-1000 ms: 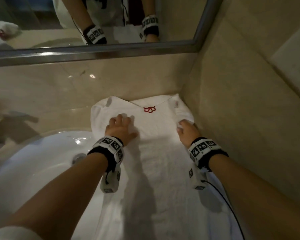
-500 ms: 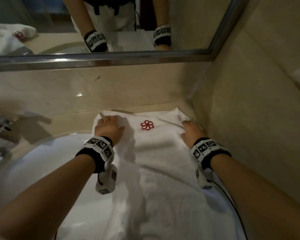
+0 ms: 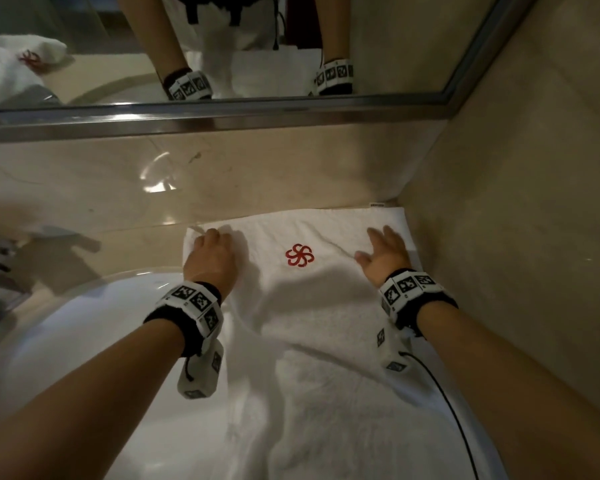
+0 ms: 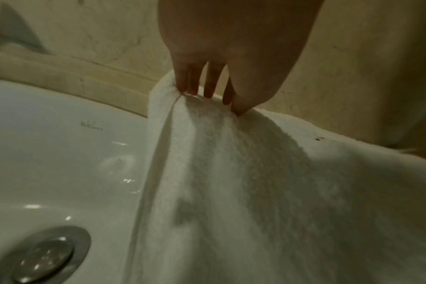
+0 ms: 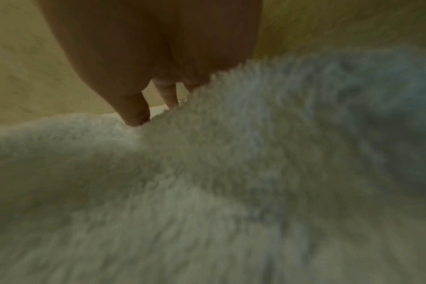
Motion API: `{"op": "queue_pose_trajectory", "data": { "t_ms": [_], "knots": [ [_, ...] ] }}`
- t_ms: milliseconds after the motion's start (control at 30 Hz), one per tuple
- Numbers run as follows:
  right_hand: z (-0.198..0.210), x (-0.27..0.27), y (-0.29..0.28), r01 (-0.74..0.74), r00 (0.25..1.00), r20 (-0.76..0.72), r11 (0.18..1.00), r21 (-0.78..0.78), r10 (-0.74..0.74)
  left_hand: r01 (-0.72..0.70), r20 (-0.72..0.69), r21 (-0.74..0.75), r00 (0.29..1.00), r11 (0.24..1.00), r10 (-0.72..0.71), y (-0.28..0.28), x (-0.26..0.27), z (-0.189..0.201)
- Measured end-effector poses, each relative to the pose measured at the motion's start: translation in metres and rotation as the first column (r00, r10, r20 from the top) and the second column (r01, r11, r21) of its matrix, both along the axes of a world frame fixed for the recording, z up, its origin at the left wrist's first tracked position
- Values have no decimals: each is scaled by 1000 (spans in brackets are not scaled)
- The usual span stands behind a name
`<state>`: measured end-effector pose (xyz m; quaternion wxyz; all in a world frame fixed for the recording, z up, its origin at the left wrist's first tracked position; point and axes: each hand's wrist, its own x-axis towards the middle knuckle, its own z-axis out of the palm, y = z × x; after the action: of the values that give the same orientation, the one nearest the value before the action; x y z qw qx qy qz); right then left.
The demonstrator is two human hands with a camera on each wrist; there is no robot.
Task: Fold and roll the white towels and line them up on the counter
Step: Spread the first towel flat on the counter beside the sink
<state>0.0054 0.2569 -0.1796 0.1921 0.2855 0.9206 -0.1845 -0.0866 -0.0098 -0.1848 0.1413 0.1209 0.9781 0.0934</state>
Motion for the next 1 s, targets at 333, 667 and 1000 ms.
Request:
{"op": "queue_pose_trajectory", "data": {
  "t_ms": [333, 667, 1000],
  "knots": [
    [1, -21, 20, -102, 981, 165, 994, -27, 105, -49, -33, -97, 998, 994, 46, -27, -16, -19],
    [7, -22, 16, -76, 982, 168, 997, -29, 80, -185, -208, -109, 965, 977, 159, -73, -20, 1],
    [8, -17, -6, -18, 982, 187, 1000, -5, 18, -678, 386, 480, 733, 556, 560, -75, -36, 10]
  ]
}}
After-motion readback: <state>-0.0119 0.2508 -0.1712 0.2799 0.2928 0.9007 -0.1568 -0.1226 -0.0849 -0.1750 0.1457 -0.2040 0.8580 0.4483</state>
